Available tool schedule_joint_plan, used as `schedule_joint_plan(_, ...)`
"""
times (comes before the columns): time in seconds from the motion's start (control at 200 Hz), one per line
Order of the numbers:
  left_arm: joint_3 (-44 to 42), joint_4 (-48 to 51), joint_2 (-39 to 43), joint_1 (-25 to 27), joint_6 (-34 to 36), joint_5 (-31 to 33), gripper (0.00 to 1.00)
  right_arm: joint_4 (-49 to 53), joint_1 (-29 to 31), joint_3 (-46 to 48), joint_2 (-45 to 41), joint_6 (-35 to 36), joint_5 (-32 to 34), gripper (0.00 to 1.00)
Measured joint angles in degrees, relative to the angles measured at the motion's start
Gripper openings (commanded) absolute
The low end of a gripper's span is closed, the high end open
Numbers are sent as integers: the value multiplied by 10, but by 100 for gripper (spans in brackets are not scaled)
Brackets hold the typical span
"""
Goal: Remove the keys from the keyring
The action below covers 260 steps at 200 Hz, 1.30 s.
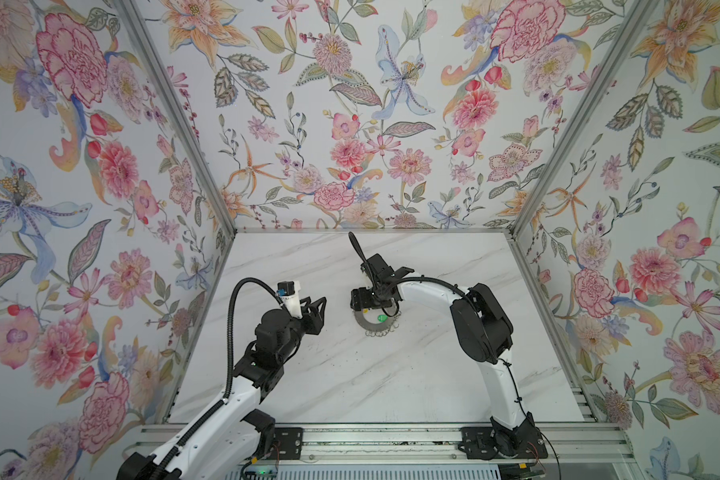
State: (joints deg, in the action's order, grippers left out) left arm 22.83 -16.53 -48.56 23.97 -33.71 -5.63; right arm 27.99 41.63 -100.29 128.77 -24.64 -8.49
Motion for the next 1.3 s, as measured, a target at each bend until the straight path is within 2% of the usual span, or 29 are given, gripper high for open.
schedule_joint_plan(0.18, -19, -1, 16, -2, 0, 0, 53, 76, 9, -144, 83, 23, 43, 78)
schedule_joint_plan(0.3, -21, 5, 20, -5, 1, -1, 53, 124, 26, -203, 120, 38, 96, 68)
schedule_joint_plan(0.37, -21, 12, 27, -6, 3, -1, 53, 149, 40, -225, 132, 47, 127, 60)
schedule_joint_plan(0.45, -21, 16, 37, -9, 7, -1, 53, 166, 52, -231, 136, 52, 153, 46)
schedule_joint_plan(0.56, -21, 16, 45, -12, 9, -1, 53, 174, 62, -225, 133, 66, 155, 26)
schedule_joint_plan(0.691, -21, 19, 46, -15, 9, -2, 53, 147, 64, -148, 87, 92, 149, 19)
schedule_joint_plan(0.856, -21, 20, 46, -16, 9, -1, 54, 114, 66, 25, -23, 130, 111, 24)
schedule_joint_plan(0.886, -21, 19, 46, -16, 9, -1, 54, 112, 65, 50, -39, 135, 104, 30)
schedule_joint_plan(0.941, -24, 18, 46, -17, 9, -1, 54, 107, 63, 92, -68, 144, 86, 47)
schedule_joint_plan(0.986, -28, 16, 45, -19, 9, -2, 54, 104, 61, 115, -83, 148, 75, 52)
schedule_joint_plan(1.071, -32, 13, 38, -19, 7, -5, 54, 99, 53, 129, -95, 155, 63, 57)
schedule_joint_plan(1.301, -32, 13, 28, -19, 8, -16, 54, 83, 40, 95, -70, 118, 60, 57)
